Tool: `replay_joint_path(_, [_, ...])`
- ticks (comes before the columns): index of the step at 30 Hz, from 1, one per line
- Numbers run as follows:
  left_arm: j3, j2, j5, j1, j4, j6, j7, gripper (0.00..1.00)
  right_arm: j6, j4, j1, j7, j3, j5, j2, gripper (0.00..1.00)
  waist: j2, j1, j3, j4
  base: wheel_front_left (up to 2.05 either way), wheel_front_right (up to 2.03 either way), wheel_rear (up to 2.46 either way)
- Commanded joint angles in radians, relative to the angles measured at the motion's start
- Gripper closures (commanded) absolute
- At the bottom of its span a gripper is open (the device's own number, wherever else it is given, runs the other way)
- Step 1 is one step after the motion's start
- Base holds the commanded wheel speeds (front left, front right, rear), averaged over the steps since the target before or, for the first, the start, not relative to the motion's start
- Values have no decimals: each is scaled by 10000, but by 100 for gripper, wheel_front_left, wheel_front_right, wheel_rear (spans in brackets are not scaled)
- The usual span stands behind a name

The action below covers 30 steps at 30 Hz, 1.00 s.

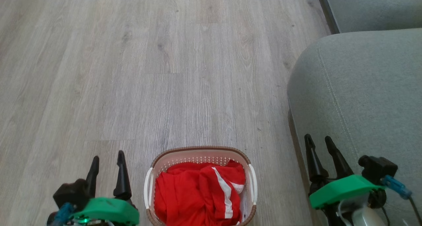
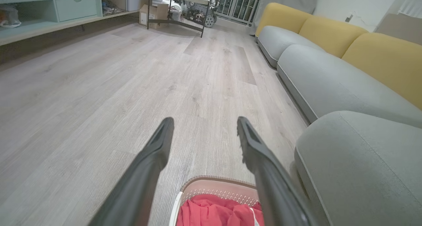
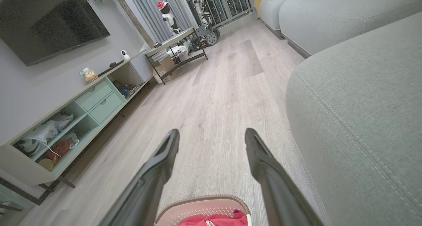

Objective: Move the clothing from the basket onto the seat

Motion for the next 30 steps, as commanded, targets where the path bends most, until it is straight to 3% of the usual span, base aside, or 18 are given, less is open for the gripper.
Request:
replay_joint_path(1, [184,149,314,-216,-417,70,-192,0,-1,-411,-505,-173,263,-309,-92,0,0,0,3,0,0,0,0])
replay_joint_path(25, [195,-64,2522,90,-306,84,-895,0,-2,-375,-530,-881,553,-2893,-102,0,0,0,23,123,0,0,0])
replay_joint_path(30, [322,-106,2337,104,-193,-47,-910,0,-2,-300,-552,-897,528,-2932,-102,0,0,0,40,122,0,0,0])
